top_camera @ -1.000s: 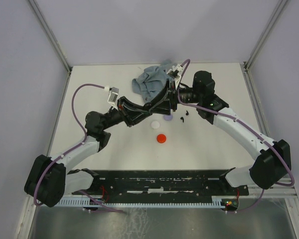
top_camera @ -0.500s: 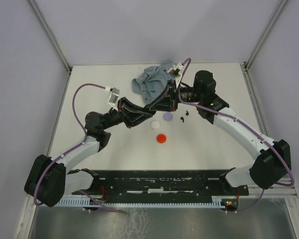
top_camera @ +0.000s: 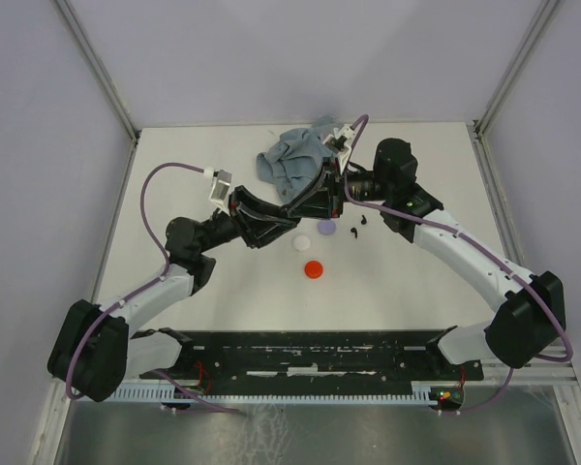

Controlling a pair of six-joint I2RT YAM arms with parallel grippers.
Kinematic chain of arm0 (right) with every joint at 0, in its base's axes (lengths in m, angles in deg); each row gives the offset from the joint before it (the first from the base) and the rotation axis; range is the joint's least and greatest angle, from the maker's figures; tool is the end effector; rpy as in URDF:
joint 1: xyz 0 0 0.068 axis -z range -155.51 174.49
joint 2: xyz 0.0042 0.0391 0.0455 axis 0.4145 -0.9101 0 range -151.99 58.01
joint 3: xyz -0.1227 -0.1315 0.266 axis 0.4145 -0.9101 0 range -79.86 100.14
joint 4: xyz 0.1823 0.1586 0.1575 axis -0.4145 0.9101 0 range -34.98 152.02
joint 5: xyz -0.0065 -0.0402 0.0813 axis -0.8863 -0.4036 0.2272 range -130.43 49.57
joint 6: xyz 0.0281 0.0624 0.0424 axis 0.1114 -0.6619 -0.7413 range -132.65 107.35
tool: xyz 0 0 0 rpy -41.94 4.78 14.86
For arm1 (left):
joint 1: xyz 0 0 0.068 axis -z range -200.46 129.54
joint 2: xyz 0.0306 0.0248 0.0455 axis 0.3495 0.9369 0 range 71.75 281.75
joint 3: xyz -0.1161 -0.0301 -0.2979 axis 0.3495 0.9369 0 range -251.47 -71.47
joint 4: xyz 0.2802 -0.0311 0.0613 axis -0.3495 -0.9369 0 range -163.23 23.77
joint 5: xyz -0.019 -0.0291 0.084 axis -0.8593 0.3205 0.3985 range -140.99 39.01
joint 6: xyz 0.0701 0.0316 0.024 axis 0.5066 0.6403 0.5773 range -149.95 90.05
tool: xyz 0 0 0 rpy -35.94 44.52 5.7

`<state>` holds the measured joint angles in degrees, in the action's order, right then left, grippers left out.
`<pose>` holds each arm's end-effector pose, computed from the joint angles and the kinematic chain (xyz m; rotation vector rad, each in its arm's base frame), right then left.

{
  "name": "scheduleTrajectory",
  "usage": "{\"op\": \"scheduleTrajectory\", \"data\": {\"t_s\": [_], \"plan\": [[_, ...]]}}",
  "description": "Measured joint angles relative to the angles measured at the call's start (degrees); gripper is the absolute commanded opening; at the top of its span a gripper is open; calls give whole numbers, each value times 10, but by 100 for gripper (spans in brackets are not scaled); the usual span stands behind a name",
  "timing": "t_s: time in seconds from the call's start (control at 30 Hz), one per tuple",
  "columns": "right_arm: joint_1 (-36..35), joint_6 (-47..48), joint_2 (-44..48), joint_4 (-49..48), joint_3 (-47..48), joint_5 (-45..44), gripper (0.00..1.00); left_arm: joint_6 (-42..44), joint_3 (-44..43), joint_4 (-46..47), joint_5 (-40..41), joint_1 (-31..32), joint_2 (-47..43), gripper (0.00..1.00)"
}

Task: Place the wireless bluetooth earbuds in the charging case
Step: Open the charging case.

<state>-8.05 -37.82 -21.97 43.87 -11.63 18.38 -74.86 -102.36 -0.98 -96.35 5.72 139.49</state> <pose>0.2678 0.2414 0.4242 -0.9870 1.5298 1.5442 0.2154 -0.1610 0.3461 0.5966 1.2415 -1.4831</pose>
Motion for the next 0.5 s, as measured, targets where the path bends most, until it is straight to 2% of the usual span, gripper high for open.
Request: {"op": "scheduleTrajectory", "data": {"t_s": [0.1, 0.17, 0.2, 0.33, 0.5], "plan": [[-1, 3, 0, 0, 0, -6, 10, -1, 0, 2, 1, 1, 2, 25], [0, 7, 0, 0, 0, -8, 17, -3, 0, 5, 3, 3, 3, 8], [0, 9, 0, 0, 0, -9, 20, -3, 0, 9, 2, 3, 4, 4], [0, 28, 0, 10, 0, -11, 37, 7, 2, 12, 2, 5, 5, 3], [-1, 63, 1, 59, 3, -25, 49, 71, 17, -2, 2, 13, -3, 3]]}}
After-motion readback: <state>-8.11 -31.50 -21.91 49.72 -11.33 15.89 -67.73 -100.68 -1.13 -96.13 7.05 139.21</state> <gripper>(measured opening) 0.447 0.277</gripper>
